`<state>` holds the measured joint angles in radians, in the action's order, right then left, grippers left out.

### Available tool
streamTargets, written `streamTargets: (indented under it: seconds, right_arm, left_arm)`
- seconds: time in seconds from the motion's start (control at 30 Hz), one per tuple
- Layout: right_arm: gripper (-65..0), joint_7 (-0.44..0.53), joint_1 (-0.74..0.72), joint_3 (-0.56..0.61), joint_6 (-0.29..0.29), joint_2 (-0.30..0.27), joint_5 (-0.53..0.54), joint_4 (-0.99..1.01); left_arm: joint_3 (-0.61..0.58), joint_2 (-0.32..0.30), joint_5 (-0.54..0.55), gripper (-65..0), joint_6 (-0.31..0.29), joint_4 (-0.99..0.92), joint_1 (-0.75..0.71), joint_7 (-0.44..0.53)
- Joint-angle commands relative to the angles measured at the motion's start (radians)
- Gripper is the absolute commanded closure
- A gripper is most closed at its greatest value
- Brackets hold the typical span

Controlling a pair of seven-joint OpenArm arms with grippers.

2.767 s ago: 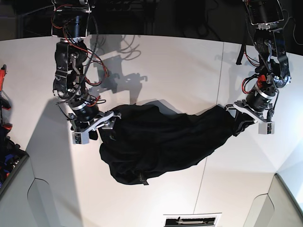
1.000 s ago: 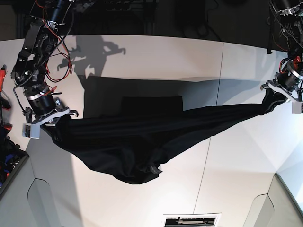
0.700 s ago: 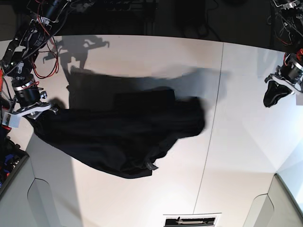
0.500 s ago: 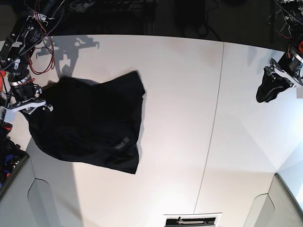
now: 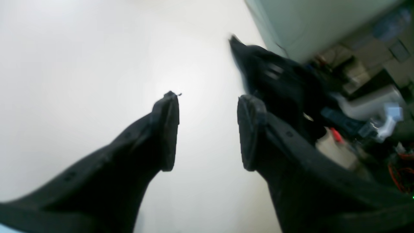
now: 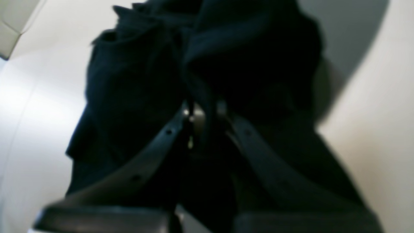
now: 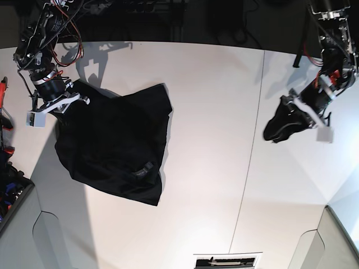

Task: Layout the t-shirt on the table in an organized manner, then fold the t-shirt properly
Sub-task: 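Move the left gripper to the shirt's middle and grasp the fabric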

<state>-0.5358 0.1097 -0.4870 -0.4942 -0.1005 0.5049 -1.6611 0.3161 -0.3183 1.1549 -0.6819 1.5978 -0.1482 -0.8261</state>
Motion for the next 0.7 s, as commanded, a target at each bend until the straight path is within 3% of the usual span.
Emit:
streamTargets:
  seconds: [0.0, 0.17, 0.27, 0.33, 0.43, 0.57, 0.67]
  right_arm:
    - [0.0, 0.032, -0.015, -0.005, -0.008, -0.013, 0.014, -0.019]
    - [0.0, 0.031, -0.015, -0.004, -0.007, -0.013, -0.024, -0.019]
    - [0.0, 0.031, -0.015, -0.004, -0.007, -0.013, -0.027, -0.018]
    - [0.0, 0.031, -0.014, -0.005, -0.007, -0.013, -0.027, -0.018]
    - [0.0, 0.03, -0.012, -0.004, -0.008, -0.013, -0.031, -0.018]
    - [0.0, 0.03, -0.012, -0.004, -0.007, -0.013, -0.03, -0.018]
    - [0.0, 0.016, -0.012, -0.004, -0.007, -0.013, -0.03, -0.018]
  left_arm:
    - [-0.046, 0.005, -0.001, -31.8, -0.016, 0.03, 0.036, 0.042]
    - [-0.292, 0.115, -0.204, -31.7, -0.016, 0.106, 0.154, 0.071]
    - [-0.449, 0.18, -0.484, -31.7, -0.016, 0.111, 0.226, 0.162]
    - [-0.565, 0.21, -0.698, -31.7, 0.05, 0.091, 0.258, 0.248]
    - [-0.719, 0.233, -0.911, -31.7, 0.154, 0.051, 0.297, 0.303]
    - [-0.858, 0.255, -1.049, -31.7, 0.3, -0.034, 0.357, 0.337]
    - [-0.897, 0.303, -1.104, -31.7, 0.344, -0.138, 0.401, 0.352]
